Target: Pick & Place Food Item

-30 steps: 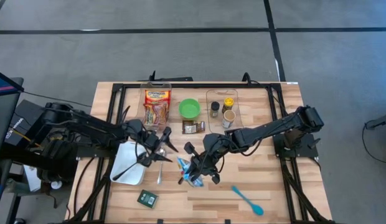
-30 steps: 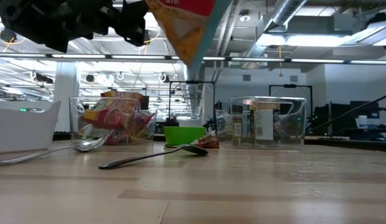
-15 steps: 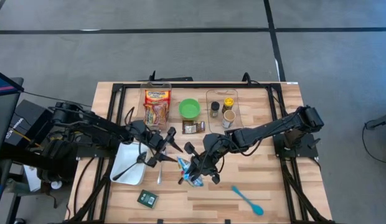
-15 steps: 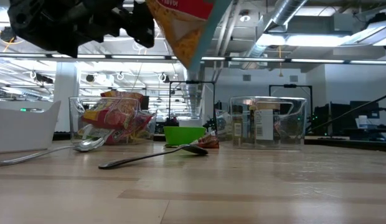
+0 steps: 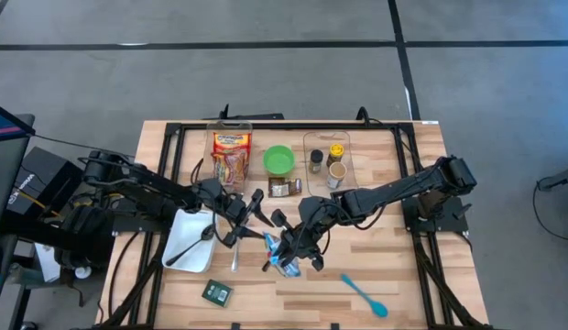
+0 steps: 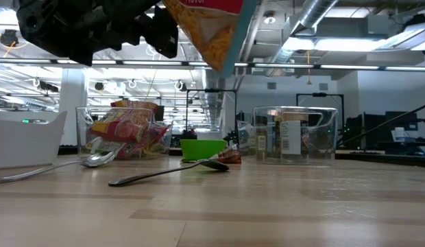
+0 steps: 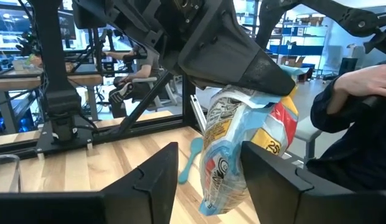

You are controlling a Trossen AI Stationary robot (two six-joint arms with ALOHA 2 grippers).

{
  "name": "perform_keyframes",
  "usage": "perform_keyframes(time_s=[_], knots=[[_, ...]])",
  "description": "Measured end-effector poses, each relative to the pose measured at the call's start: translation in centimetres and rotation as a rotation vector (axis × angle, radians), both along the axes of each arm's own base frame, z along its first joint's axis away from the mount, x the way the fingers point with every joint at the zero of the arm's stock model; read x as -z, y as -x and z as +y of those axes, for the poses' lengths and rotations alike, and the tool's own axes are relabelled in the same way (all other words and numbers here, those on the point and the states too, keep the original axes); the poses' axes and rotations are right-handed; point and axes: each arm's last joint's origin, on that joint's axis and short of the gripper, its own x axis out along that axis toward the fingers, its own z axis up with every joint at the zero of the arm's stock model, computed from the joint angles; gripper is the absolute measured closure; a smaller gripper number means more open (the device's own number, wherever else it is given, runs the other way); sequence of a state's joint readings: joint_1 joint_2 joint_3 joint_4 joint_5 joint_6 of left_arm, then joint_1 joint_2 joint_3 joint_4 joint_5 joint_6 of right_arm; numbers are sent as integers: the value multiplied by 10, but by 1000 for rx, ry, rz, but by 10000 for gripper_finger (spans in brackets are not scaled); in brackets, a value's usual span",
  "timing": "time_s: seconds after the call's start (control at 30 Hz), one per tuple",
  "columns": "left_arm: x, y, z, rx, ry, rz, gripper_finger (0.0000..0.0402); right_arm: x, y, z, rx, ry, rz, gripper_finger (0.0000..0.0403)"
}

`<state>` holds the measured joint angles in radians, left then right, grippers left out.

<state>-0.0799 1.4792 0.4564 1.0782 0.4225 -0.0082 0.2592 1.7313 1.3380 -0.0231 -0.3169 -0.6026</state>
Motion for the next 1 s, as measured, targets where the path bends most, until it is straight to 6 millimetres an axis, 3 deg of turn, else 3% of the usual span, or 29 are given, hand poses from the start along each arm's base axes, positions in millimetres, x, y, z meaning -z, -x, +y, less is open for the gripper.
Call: perform_keyframes(time_s=[0.77, 1.0], knots=[[0, 0, 0, 0, -3, -3, 395, 0, 0, 0, 2, 0, 0, 392], [0, 0, 0, -1, -2, -3, 399, 0, 0, 0, 4, 1, -1, 392]])
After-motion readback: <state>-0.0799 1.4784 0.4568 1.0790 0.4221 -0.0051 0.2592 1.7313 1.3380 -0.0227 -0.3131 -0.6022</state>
